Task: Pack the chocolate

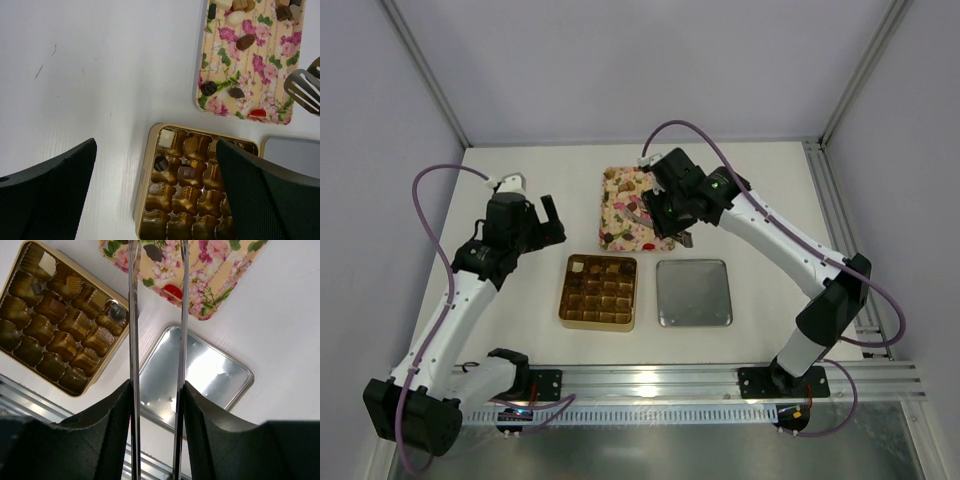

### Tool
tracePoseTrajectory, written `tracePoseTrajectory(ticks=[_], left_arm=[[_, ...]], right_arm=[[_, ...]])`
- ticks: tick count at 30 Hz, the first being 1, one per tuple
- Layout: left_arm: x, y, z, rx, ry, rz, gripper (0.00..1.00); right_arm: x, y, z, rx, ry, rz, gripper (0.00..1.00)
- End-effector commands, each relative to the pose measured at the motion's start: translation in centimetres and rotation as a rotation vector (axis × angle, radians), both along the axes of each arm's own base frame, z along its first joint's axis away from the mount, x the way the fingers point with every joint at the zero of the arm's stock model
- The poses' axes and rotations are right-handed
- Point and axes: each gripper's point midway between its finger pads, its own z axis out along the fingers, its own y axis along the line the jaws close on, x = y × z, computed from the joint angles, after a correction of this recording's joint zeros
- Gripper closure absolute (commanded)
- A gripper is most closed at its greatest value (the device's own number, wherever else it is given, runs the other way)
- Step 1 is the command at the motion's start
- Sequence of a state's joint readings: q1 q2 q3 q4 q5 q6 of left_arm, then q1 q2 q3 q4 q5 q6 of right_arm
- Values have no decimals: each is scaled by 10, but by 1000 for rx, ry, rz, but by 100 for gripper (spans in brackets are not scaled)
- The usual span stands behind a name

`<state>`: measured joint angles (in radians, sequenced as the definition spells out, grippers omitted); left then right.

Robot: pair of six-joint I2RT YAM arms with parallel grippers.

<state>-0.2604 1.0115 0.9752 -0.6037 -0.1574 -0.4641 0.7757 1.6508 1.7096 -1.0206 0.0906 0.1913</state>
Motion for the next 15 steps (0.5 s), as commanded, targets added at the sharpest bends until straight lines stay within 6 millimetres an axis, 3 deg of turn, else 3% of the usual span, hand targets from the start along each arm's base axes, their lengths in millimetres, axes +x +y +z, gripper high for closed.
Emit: tracePoseTrajectory(ticks=[1,15], left_arm=[[3,3,3,8,-12,15,0],[5,0,2,7,-4,2,0]], right_arm=[[15,14,15,52,-42,46,54],[34,31,-31,-9,45,77,52]])
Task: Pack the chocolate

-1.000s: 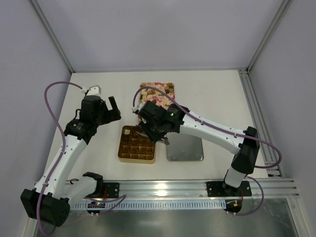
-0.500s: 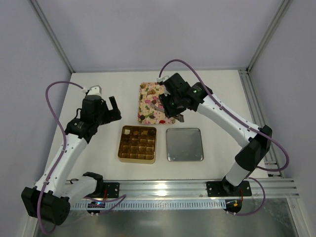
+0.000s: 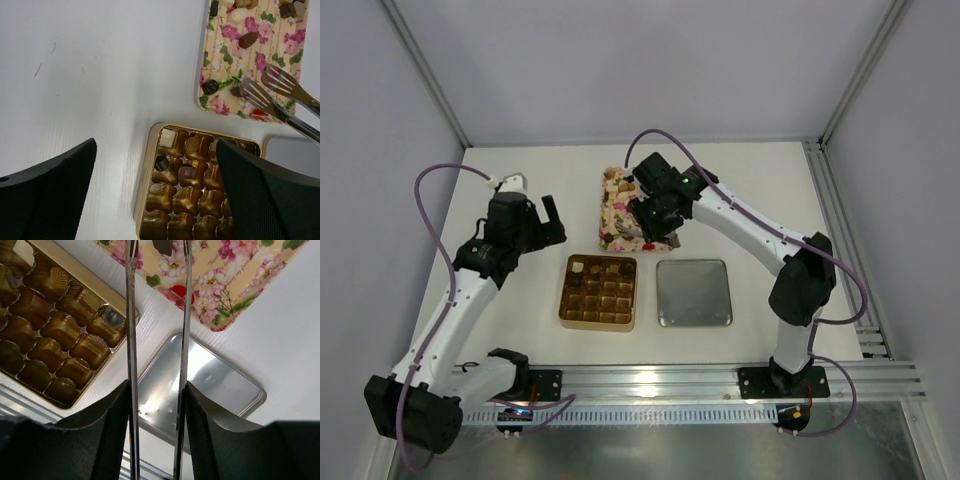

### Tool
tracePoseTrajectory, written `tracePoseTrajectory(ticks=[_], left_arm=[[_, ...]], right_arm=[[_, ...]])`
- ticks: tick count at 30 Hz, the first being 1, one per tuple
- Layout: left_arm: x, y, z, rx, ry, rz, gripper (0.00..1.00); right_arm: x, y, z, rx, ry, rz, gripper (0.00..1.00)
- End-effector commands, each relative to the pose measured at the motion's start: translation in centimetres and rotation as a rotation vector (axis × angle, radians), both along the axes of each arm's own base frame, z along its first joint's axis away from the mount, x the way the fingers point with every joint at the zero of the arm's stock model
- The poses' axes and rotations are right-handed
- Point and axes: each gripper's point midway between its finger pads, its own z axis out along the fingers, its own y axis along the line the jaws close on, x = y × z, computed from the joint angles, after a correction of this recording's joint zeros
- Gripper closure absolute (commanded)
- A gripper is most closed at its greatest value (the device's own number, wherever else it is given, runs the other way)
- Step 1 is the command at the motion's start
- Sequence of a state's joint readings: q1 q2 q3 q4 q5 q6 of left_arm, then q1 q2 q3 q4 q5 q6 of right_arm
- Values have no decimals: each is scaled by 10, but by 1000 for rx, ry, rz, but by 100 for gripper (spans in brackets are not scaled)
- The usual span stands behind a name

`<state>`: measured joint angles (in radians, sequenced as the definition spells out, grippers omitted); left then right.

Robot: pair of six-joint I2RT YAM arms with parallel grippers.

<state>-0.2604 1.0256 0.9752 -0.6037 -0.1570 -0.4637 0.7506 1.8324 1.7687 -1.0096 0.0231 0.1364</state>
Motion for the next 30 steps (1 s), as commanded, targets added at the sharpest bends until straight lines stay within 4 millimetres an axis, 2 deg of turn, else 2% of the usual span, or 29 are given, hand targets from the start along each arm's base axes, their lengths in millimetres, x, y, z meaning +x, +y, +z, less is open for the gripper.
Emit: tracePoseTrajectory(ticks=[1,17,30], left_arm=[[4,0,5,3,-15,1,0],[4,-1,6,-1,-15,-8,0],[4,-2,6,-2,-13,-8,0]], right_arm=[[14,13,17,48,-55,20,52],[19,16,-11,-4,-6,27,52],[17,11,-26,-51,20,25,57]])
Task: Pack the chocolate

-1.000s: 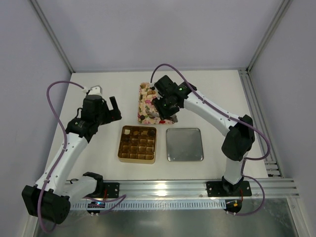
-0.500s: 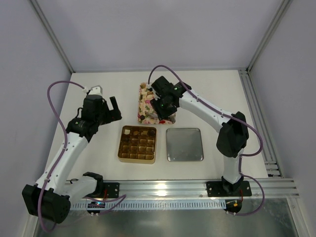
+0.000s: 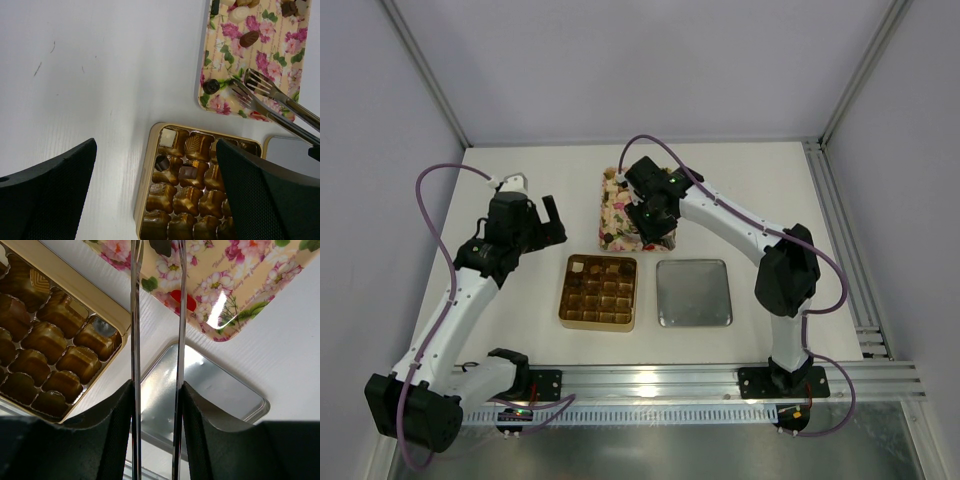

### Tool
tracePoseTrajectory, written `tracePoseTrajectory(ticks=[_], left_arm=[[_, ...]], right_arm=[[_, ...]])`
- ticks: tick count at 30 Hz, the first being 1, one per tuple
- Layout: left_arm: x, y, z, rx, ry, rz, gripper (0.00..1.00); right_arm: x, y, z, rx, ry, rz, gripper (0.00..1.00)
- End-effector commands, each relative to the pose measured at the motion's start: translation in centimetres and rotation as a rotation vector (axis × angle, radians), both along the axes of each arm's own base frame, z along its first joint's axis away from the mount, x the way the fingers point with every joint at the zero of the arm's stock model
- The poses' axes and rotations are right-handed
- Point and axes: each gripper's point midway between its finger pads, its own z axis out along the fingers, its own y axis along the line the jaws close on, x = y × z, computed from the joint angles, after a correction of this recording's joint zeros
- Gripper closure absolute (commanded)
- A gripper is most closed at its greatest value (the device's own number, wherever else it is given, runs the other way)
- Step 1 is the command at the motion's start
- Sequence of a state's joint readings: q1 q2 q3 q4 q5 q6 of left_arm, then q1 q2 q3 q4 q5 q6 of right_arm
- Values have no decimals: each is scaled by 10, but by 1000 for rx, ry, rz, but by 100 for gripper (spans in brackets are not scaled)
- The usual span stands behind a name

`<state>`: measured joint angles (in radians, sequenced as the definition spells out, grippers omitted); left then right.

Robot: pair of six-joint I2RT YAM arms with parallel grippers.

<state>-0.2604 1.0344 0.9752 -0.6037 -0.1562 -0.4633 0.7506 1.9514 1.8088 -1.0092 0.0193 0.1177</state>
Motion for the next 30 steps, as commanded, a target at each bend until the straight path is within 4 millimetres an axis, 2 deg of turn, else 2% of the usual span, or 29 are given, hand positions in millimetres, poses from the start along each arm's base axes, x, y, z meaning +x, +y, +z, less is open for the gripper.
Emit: tracePoseTrajectory(ticks=[1,25,30], left_arm=[[4,-1,8,-4,-22,-7,0],[4,-1,9,-3,-24,-6,0],[4,-1,9,-3,-25,-5,0]], right_arm=[[7,1,9,3,-32,6,57],[6,-1,-2,-17,-19,13,58],[7,-2,2,-17,-32,2,63]])
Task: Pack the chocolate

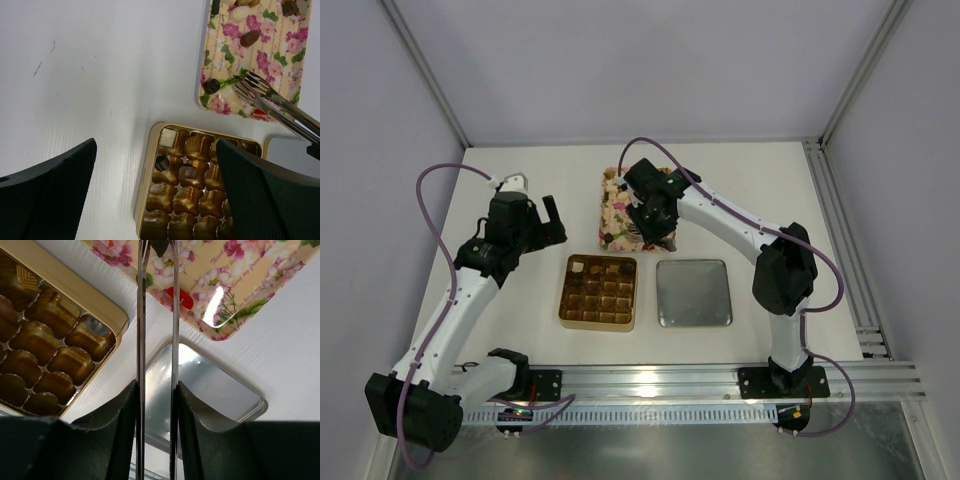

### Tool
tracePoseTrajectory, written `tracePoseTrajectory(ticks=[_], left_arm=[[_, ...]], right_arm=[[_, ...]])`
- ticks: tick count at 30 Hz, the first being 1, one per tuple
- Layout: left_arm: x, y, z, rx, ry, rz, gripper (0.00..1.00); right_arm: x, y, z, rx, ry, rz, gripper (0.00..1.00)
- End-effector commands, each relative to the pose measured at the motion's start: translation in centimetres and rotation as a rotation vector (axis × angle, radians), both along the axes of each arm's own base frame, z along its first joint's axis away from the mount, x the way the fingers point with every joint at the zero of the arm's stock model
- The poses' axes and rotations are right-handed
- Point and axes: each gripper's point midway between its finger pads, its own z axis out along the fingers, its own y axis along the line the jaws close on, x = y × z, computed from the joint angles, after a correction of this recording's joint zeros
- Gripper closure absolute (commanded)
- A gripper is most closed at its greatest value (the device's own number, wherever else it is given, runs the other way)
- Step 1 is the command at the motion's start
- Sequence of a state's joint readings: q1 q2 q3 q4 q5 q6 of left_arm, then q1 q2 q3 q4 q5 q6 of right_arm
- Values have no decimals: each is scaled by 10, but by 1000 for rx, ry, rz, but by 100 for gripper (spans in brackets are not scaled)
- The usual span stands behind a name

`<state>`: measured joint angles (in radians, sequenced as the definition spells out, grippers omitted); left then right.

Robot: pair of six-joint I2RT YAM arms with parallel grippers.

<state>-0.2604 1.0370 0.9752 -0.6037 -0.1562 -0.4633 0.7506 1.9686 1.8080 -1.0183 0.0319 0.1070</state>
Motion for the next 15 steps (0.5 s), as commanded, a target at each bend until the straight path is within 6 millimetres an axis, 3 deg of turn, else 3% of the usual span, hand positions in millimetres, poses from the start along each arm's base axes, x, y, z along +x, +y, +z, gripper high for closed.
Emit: tracePoseTrajectory(ticks=[1,15], left_arm=[[3,-1,10,-5,-28,-6,0],[3,-1,9,-3,-26,-6,0]], right_arm=[[8,1,13,15,-48,-3,64],[20,-6,46,54,-127,-55,65]])
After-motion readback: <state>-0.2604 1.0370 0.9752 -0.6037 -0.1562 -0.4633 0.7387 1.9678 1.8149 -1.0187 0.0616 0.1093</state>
